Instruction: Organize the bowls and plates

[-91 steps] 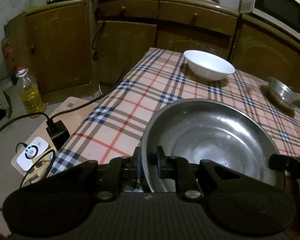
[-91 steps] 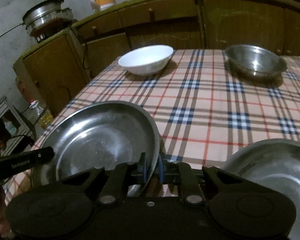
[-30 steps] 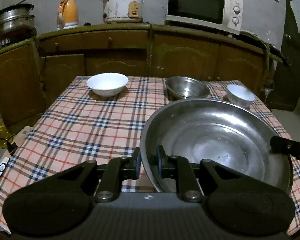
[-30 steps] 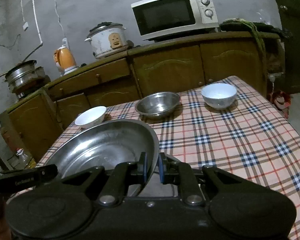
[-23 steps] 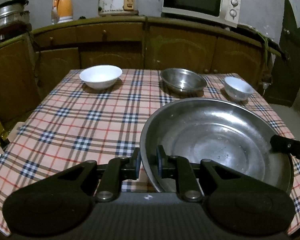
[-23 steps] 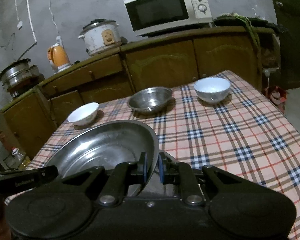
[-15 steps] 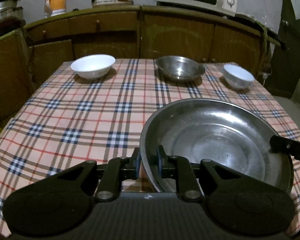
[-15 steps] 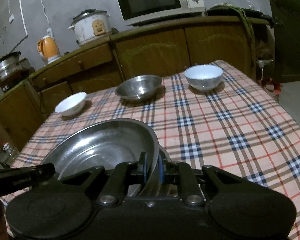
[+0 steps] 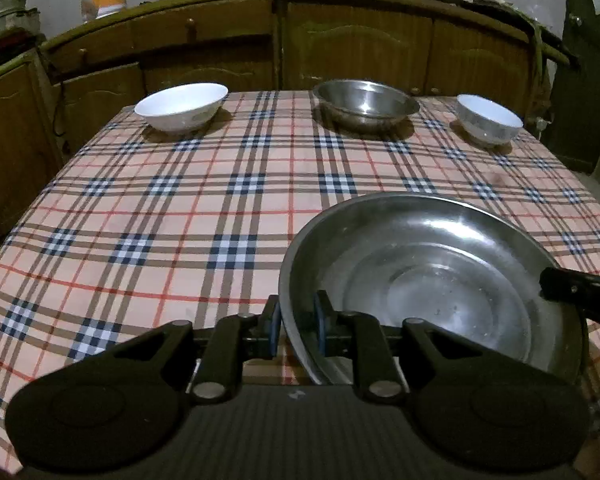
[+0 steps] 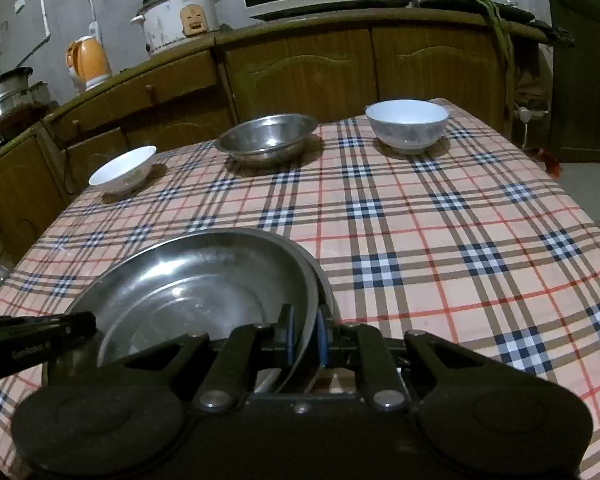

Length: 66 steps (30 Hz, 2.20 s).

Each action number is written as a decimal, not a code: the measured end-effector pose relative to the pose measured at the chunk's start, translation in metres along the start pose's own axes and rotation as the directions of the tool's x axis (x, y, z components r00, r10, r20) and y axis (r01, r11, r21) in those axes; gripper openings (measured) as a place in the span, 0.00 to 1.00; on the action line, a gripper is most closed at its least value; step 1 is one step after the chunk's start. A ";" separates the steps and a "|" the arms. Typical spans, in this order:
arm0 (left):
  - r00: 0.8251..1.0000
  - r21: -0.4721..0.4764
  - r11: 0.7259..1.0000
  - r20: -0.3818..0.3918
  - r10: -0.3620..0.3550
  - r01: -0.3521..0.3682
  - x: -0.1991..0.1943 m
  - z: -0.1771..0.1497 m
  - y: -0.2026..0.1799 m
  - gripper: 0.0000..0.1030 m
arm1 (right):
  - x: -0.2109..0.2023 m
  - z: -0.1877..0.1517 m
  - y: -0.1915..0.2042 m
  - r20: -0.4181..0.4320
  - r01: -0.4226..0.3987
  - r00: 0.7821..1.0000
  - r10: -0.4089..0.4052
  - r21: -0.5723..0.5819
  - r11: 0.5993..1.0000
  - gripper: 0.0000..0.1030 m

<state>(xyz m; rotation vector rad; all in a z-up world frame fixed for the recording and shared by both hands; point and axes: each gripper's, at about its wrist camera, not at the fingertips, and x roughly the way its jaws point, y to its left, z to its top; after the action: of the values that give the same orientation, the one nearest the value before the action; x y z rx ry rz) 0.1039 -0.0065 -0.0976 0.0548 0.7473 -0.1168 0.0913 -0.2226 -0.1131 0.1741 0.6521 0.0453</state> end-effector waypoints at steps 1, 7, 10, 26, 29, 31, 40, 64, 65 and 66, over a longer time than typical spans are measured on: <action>1.000 0.001 1.000 -0.001 -0.001 0.001 0.002 0.000 -0.001 0.19 | 0.001 0.000 0.000 0.001 0.003 1.000 -0.003 -0.002 1.000 0.16; 1.000 0.007 1.000 -0.009 -0.003 0.003 0.012 -0.003 -0.005 0.21 | 0.006 -0.001 -0.001 0.005 0.018 1.000 -0.018 -0.019 1.000 0.17; 1.000 0.016 1.000 -0.012 -0.002 0.002 0.014 -0.004 -0.007 0.21 | 0.007 0.000 -0.002 0.003 0.025 1.000 -0.025 -0.027 0.999 0.18; 1.000 -0.044 0.999 0.014 -0.003 0.003 0.011 -0.001 0.006 0.55 | -0.003 0.010 -0.021 0.024 0.013 1.000 -0.013 0.026 1.000 0.53; 1.000 -0.045 0.999 -0.008 -0.011 0.011 0.016 -0.002 0.006 0.56 | 0.003 0.006 -0.026 -0.014 -0.012 1.000 0.013 0.066 0.998 0.58; 1.000 -0.045 0.999 -0.022 -0.016 0.015 0.020 -0.003 0.006 0.56 | 0.008 0.003 -0.029 -0.039 -0.027 0.999 0.031 0.087 0.996 0.58; 0.996 0.008 0.998 -0.050 -0.068 0.069 0.029 -0.001 -0.006 0.38 | 0.025 -0.006 -0.027 -0.091 -0.114 0.988 0.128 0.149 0.982 0.32; 0.995 -0.007 0.999 0.089 -0.033 0.034 -0.021 0.038 0.019 0.31 | -0.008 0.040 0.013 0.029 -0.144 0.989 0.142 0.093 0.985 0.21; 0.995 -0.010 1.000 0.095 -0.026 0.027 -0.023 0.039 0.023 0.31 | -0.008 0.042 0.018 0.032 -0.151 0.988 0.149 0.084 0.985 0.21; 0.995 -0.013 1.000 0.100 -0.022 0.023 -0.025 0.041 0.027 0.31 | -0.008 0.044 0.024 0.033 -0.157 0.987 0.155 0.074 0.985 0.21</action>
<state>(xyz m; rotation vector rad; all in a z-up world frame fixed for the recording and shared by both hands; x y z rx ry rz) 0.1162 0.0184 -0.0504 0.0265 0.6494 -0.1344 0.1124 -0.2068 -0.0697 0.2993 0.6123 0.1687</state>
